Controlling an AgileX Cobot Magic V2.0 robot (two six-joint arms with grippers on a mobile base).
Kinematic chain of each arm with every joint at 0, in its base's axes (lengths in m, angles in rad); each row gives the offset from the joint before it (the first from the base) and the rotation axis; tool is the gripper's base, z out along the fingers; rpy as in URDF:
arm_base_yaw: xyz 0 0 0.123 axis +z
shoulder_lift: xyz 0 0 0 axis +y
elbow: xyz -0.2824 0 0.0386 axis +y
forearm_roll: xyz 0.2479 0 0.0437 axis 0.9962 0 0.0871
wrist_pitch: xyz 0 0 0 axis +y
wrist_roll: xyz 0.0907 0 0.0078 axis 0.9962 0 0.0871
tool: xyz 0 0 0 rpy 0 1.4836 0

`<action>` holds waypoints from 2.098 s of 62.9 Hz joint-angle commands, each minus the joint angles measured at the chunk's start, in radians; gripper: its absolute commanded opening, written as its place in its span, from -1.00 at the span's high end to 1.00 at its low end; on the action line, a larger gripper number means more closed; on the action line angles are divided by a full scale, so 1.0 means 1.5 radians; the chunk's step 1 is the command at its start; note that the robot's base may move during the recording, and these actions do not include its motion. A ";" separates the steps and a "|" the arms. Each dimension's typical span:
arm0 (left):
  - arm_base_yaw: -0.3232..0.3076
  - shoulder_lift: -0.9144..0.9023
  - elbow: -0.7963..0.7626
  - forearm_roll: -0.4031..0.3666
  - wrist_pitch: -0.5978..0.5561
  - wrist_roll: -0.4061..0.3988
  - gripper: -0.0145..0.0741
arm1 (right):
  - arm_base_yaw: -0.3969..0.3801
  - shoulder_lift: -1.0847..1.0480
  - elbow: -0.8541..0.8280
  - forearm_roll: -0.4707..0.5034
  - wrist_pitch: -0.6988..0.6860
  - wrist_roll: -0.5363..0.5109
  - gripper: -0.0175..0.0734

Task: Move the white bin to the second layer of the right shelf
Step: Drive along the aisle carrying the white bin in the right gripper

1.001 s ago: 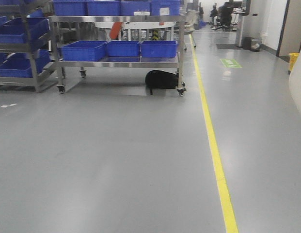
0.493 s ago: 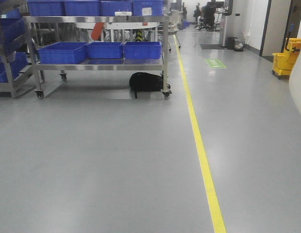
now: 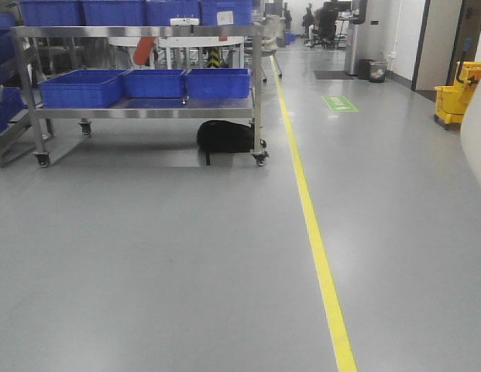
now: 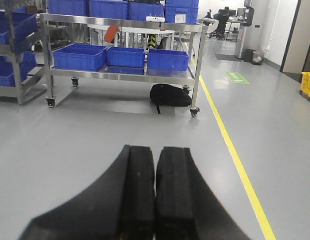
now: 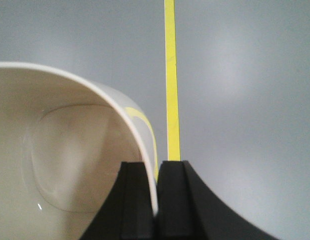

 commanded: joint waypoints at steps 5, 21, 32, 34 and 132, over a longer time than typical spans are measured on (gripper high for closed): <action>-0.005 -0.009 0.019 -0.001 -0.058 -0.004 0.48 | -0.003 0.000 -0.019 0.001 -0.050 -0.004 0.45; -0.005 -0.009 0.019 -0.001 -0.058 -0.004 0.48 | -0.003 0.000 -0.019 0.001 -0.050 -0.004 0.45; -0.005 -0.009 0.019 -0.001 -0.058 -0.004 0.48 | -0.003 0.000 -0.019 0.001 -0.050 -0.004 0.45; -0.005 -0.009 0.019 -0.001 -0.058 -0.004 0.48 | -0.003 0.000 -0.019 0.001 -0.050 -0.004 0.45; -0.005 -0.009 0.019 -0.001 -0.058 -0.004 0.48 | -0.003 0.000 -0.019 0.001 -0.048 -0.004 0.45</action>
